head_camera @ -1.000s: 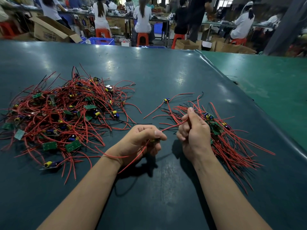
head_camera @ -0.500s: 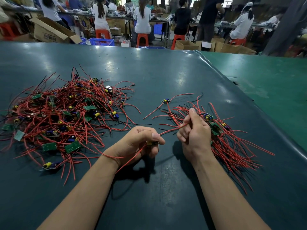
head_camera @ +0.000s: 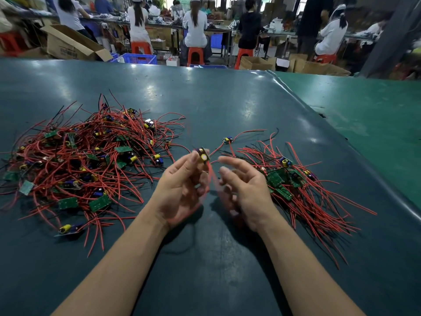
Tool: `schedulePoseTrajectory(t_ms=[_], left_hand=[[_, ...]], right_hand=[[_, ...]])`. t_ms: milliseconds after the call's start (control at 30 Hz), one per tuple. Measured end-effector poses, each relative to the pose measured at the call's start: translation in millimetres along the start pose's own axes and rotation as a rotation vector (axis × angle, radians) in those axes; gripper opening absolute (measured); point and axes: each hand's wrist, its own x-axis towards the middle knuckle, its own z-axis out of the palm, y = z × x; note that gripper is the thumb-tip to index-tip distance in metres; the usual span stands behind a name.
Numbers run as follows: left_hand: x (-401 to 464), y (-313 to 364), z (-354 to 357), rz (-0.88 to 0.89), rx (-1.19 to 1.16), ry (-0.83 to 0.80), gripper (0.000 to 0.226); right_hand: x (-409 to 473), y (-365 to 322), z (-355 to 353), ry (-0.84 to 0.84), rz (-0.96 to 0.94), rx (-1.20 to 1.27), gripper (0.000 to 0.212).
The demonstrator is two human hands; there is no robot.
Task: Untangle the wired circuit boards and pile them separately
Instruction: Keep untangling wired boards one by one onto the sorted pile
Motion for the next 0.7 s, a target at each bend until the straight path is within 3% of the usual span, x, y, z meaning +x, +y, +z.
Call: schedulePoseTrajectory(t_ms=[100,167,367,500,700], left_hand=[[1,-1,0,0.038,0.004,0.113,0.015],[2,-3,0,0.031,0.029,0.126,0.018],[3,-13,1,-0.024,0.166,0.046,0.027],[2,-16,5,-0.072,0.177,-0.04,0.022],[6,-22,-3,0.115,0.258,0.06,0.022]], right_hand=[[-5,0,8,-0.094,-0.057,0.011,0.031],[-6,-3,10,-0.103,-0.069,0.106,0.027],[0,-5,1,0.039,-0.039,0.268,0.021],[1,-5,2,0.038,0.0,0.327,0.02],[-1,1,6,0.089,-0.049,0.073,0.024]])
